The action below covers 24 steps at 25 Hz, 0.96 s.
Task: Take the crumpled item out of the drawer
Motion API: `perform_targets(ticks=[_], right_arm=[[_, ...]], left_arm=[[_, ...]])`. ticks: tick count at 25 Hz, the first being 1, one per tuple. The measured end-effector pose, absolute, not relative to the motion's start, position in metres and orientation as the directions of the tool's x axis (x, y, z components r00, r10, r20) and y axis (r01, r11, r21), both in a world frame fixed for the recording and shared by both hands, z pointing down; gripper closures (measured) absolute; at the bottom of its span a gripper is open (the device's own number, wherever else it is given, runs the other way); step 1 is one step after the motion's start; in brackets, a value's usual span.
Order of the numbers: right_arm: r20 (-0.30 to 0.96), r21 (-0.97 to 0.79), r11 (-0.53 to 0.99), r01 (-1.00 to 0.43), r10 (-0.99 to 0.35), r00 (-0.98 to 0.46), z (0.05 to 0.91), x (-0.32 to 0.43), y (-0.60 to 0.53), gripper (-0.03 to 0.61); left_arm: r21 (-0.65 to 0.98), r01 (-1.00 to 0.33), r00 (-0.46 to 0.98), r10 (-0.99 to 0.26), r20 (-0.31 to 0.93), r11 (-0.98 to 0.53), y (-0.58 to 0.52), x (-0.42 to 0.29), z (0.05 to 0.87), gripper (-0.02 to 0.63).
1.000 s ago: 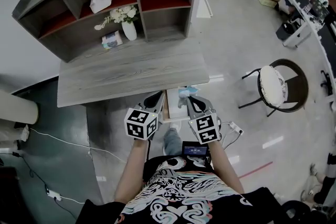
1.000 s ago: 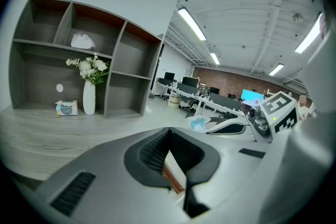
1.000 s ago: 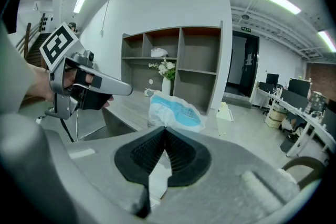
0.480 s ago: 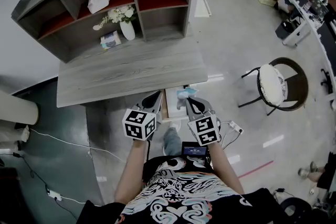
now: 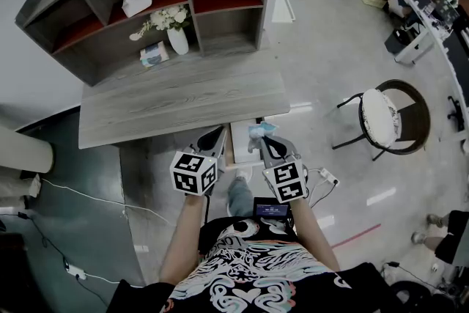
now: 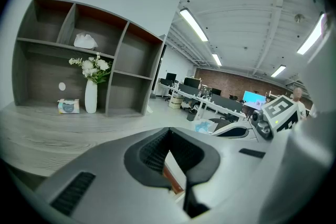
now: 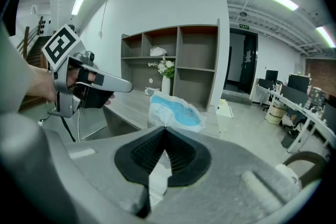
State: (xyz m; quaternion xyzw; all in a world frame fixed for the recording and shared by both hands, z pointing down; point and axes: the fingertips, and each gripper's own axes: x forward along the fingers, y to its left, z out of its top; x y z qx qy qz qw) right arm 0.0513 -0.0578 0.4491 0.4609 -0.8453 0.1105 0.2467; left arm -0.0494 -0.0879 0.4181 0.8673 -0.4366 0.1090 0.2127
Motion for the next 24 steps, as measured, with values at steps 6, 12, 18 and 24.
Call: perform_targets(ticks=[6, 12, 18, 24], right_arm=[[0.522, 0.036, 0.547, -0.836, -0.724, -0.451, 0.4514, 0.0515, -0.0554, 0.572], [0.53, 0.035, 0.55, -0.834, -0.718, -0.451, 0.4535, 0.0497, -0.0536, 0.572], [0.534, 0.036, 0.548, -0.836, -0.717, -0.447, 0.4547, 0.0498, -0.0525, 0.572], [0.545, 0.037, 0.547, -0.837, -0.713, -0.442, 0.4591, 0.0494, -0.0496, 0.572]], left_arm=[[0.274, -0.803, 0.596, -0.709, 0.377, -0.53, -0.0856, -0.0506, 0.4192, 0.614], [0.279, -0.804, 0.595, -0.709, 0.378, -0.526, -0.0855, -0.054, 0.4198, 0.614], [0.282, -0.803, 0.596, -0.708, 0.379, -0.525, -0.0841, -0.0563, 0.4212, 0.614], [0.285, -0.802, 0.597, -0.708, 0.377, -0.525, -0.0846, -0.0589, 0.4208, 0.614]])
